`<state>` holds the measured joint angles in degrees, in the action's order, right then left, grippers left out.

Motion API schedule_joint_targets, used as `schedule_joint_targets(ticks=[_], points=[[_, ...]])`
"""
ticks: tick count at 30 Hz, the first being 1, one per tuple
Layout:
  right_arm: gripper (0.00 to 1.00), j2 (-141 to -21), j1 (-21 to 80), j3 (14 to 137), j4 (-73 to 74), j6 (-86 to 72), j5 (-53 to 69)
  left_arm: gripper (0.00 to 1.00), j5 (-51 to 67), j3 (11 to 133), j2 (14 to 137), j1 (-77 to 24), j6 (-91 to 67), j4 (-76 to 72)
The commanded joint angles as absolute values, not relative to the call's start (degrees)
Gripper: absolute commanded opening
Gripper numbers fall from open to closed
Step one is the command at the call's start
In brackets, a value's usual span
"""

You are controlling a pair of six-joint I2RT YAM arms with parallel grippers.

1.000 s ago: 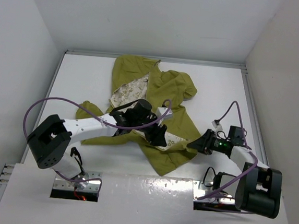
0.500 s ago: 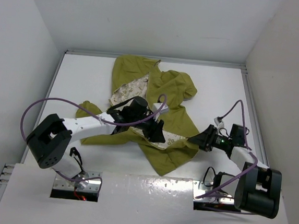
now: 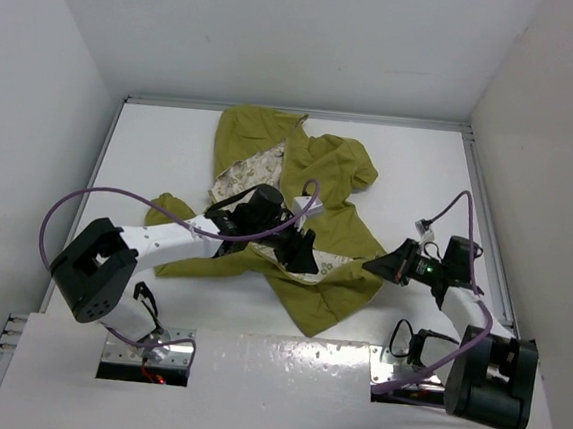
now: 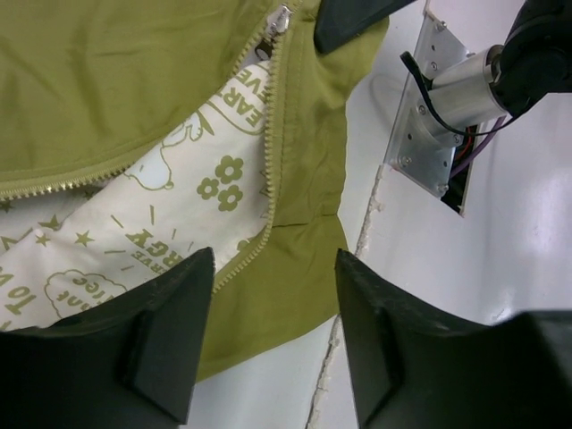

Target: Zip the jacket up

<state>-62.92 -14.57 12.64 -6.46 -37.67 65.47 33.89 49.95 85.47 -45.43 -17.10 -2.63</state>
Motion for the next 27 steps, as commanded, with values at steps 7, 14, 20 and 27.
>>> schedule_joint_targets(ticks=[7,14,20,27], points=[[0.00,-53.7,-14.1,11.9,-1.1,-27.8,71.4,0.71,32.2,53.5,88.5,-50.4,-16.5,-7.7],[0.00,-50.4,-13.2,10.8,-2.3,-27.2,73.2,0.72,31.4,60.8,96.7,-51.2,-16.0,-9.3],[0.00,-49.7,-13.2,10.3,-4.0,-29.0,73.7,0.69,34.4,63.7,100.5,-52.3,-16.0,-10.5],[0.00,-49.4,-13.2,10.1,-5.6,-31.5,73.0,0.41,42.1,61.1,99.8,-52.8,-17.8,-15.3]])
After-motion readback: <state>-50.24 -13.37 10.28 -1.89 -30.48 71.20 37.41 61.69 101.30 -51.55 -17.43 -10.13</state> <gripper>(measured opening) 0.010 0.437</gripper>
